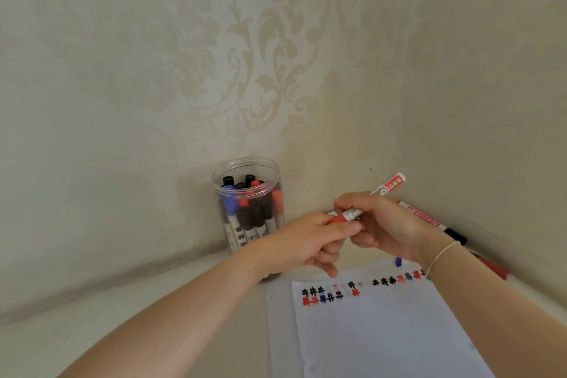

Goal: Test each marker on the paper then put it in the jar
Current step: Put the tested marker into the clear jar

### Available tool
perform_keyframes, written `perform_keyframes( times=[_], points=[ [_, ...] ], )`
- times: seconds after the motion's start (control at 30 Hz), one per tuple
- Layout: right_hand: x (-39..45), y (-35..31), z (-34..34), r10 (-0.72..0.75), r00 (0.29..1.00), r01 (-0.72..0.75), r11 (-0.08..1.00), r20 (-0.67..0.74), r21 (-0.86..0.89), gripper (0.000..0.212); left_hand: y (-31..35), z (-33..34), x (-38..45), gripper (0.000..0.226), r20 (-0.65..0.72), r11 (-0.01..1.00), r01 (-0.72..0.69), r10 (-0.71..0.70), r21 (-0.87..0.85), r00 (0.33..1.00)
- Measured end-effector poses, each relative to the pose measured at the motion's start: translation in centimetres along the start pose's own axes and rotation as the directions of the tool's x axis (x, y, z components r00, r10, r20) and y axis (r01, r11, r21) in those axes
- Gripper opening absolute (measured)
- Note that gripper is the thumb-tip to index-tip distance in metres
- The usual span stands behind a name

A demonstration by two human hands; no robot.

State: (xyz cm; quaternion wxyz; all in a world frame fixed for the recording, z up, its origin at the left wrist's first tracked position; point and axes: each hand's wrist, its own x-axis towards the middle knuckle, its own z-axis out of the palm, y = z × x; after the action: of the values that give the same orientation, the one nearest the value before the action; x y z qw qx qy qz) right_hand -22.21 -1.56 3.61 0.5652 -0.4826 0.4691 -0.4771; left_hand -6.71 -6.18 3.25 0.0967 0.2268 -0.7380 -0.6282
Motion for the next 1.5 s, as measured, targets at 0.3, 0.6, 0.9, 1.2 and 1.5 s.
perform_keyframes(
  times=[0.3,0.6,0.9,1.2,1.5],
  points=[
    [-1.3,-1.1,-4.8,-0.078,0.949,0.138,0.974,-0.304,0.18,0.021,-1.5,-0.8,-2.7,0.041,-0.04,0.97,0.07,-0.081,-0.235,0.996],
    [-1.6,4.7,-2.6,0.013,0.881,0.043,0.993,-0.473,0.108,0.017,-5.0,1.3,0.3,0.027,-0.294,0.828,0.076,0.11,0.555,0.95],
    [-3.5,7.6,0.3,-0.109,0.75,0.078,0.994,-0.652,-0.076,0.026,-8.2,2.1,0.4,0.026,-0.261,0.879,-0.06,0.204,0.472,0.944],
    [-3.3,8.0,0.8,-0.133,0.667,-0.046,0.975,-0.733,-0.219,0.022,-8.2,2.5,0.3,0.069,-0.23,0.799,-0.047,0.229,0.599,0.946],
    [-2.7,8.7,0.5,-0.158,0.668,-0.11,0.945,-0.727,-0.307,0.019,-8.1,2.6,0.4,0.071,-0.233,0.797,-0.044,0.228,0.602,0.945]
  ],
)
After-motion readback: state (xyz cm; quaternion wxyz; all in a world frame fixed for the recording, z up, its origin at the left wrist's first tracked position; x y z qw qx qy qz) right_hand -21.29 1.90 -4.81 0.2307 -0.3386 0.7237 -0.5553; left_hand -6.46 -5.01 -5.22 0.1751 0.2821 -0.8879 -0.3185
